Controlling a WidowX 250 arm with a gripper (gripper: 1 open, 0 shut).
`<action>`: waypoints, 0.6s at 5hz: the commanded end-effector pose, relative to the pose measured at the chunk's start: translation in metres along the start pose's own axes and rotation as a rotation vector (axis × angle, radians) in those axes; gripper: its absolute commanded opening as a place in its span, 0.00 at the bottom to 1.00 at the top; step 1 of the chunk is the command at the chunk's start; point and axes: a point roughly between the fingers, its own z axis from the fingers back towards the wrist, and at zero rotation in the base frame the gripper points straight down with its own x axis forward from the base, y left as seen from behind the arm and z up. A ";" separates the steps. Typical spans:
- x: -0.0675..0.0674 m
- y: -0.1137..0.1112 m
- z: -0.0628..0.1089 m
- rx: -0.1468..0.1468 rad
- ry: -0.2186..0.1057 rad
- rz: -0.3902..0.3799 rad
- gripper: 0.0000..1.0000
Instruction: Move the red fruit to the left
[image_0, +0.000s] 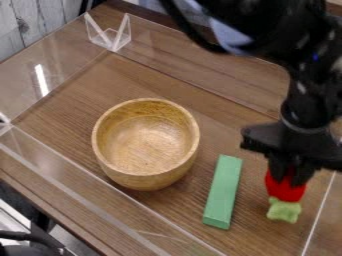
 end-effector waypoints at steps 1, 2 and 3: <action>0.020 0.001 0.052 -0.040 -0.129 -0.014 0.00; 0.024 0.007 0.064 -0.058 -0.163 -0.001 0.00; 0.017 0.002 0.060 -0.070 -0.151 -0.011 0.00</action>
